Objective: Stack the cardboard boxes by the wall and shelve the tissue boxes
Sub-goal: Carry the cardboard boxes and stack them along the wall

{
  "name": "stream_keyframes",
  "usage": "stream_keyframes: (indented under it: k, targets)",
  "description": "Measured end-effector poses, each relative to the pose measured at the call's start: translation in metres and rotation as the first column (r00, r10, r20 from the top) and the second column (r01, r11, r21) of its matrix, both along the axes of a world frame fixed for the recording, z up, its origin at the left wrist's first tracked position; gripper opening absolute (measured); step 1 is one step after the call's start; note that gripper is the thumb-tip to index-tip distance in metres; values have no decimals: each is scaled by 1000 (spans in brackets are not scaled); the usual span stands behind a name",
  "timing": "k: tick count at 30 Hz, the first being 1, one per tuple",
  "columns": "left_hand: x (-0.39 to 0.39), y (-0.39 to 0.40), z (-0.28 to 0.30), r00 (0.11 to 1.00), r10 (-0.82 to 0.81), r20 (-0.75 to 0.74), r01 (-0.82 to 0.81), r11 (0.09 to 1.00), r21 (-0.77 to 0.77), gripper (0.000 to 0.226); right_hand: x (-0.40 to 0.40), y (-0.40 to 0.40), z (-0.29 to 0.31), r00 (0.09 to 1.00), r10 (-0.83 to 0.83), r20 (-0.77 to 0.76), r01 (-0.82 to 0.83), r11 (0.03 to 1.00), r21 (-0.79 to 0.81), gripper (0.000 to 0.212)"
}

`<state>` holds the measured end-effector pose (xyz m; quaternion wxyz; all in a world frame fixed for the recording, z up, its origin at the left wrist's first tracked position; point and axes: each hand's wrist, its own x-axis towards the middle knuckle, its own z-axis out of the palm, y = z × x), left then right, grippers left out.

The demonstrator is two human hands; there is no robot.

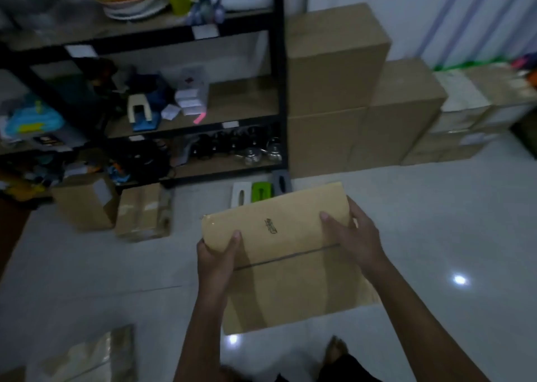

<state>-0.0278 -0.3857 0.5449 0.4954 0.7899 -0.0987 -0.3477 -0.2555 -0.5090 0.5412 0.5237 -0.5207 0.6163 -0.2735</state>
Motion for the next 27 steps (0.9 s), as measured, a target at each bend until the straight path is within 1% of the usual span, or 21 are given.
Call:
stream_keyframes:
  k: [2, 4, 8, 12, 14, 17, 19, 21, 26, 27]
  targets:
    - [-49, -28, 9, 999, -46, -11, 46, 999, 1, 67, -56, -17, 9, 1000, -16, -12, 15, 1000, -27, 71]
    - [-92, -60, 18, 995, -93, -32, 92, 996, -6, 69, -107, -35, 20, 998, -65, -12, 65, 997, -29, 78]
    - [-163, -127, 34, 980, -197, -41, 197, 980, -3, 72, -193, -65, 36, 980, -198, 28, 198, 980, -8, 69]
    - [-217, -205, 33, 952, -305, -10, 305, 952, -22, 60, -254, -104, 32, 943, -323, 85, 322, 946, 15, 65]
    - [-247, -254, 28, 936, -352, 16, 352, 935, -31, 60, -284, -132, 28, 928, -356, 109, 356, 934, 14, 64]
    - [-290, -330, 19, 916, -396, 66, 398, 917, -20, 73, -325, -187, 22, 912, -392, 125, 395, 919, 2, 62]
    - [-316, -379, 14, 900, -427, 86, 430, 903, -11, 72, -351, -226, 20, 914, -390, 111, 393, 920, -3, 64]
    - [-343, -432, 12, 876, -473, 90, 476, 879, -12, 77, -377, -266, 18, 907, -413, 79, 414, 910, 6, 66]
    - [-410, -544, 9, 812, -571, 119, 574, 819, 16, 100, -435, -350, 22, 843, -537, 13, 537, 843, 0, 64]
    - [-421, -560, 9, 800, -587, 124, 590, 807, 17, 101, -443, -360, 22, 834, -551, -4, 551, 834, -3, 64]
